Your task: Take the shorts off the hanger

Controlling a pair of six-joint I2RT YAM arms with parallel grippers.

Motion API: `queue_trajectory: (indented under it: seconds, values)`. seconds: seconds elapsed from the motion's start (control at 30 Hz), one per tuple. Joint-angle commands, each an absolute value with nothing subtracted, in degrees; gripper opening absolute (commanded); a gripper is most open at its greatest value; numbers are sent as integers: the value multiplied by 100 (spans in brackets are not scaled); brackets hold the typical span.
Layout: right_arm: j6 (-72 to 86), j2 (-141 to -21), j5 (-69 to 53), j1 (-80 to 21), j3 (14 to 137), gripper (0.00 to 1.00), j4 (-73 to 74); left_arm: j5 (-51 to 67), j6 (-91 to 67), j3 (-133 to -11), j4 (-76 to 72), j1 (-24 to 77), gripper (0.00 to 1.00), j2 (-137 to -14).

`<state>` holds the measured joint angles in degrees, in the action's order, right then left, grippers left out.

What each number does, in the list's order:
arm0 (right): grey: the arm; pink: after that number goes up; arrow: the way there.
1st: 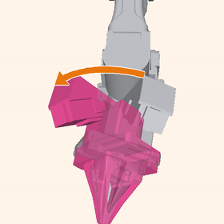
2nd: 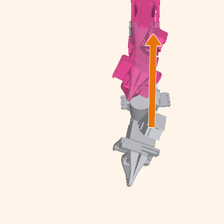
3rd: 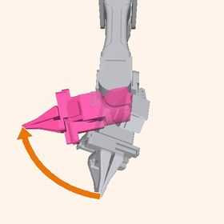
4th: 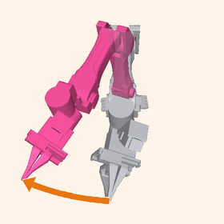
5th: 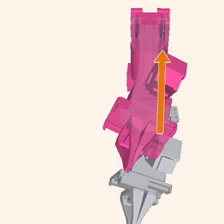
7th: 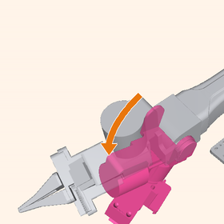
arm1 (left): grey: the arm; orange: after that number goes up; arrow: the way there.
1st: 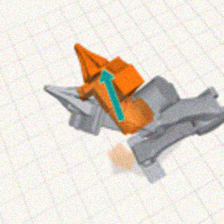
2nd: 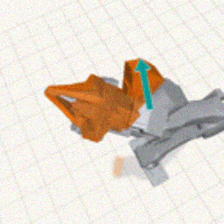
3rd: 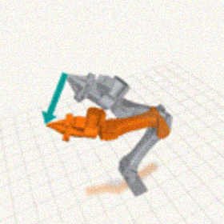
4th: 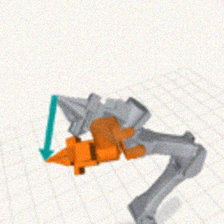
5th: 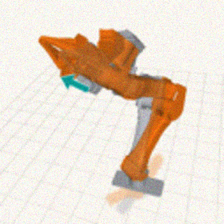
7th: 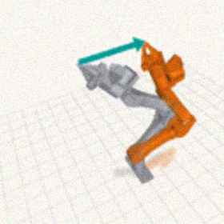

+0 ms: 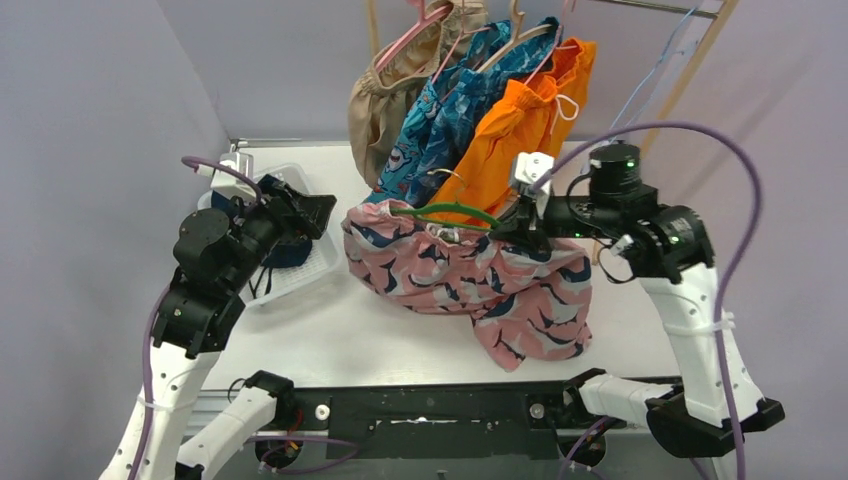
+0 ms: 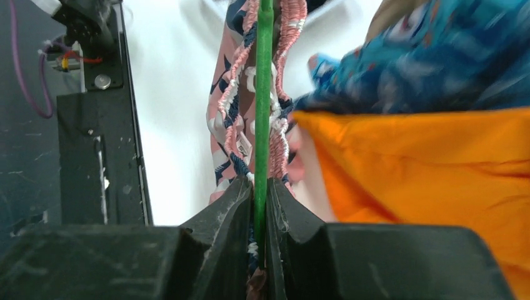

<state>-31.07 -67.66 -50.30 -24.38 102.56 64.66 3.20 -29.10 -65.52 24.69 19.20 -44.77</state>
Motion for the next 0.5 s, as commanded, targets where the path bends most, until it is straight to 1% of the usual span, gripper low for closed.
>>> queue_trajectory:
  seconds: [0.0, 0.1, 0.2, 0.37, 0.47]
  values:
    - [-2338, -6671, -4501, -2361, 8846, 0, 5154, 422, -2785, -6506, 2205, 1936, 72, -4494]
    - [-1774, -6489, -4323, -2345, 8052, 0, 4229, 1002, -2707, -6413, 2260, 1936, 72, -4809]
    - [-1617, -6520, -4351, -2333, 7778, 0, 4008, 1485, -2677, -6345, 2419, 1949, 72, -5282]
    - [-1468, -6596, -4440, -2337, 7527, 0, 3996, 1633, -2786, -6145, 2413, 2178, 71, -5783]
    - [-1309, -6537, -4588, -2348, 7310, 0, 3901, 1496, -2935, -6083, 2287, 2472, 71, -5987]
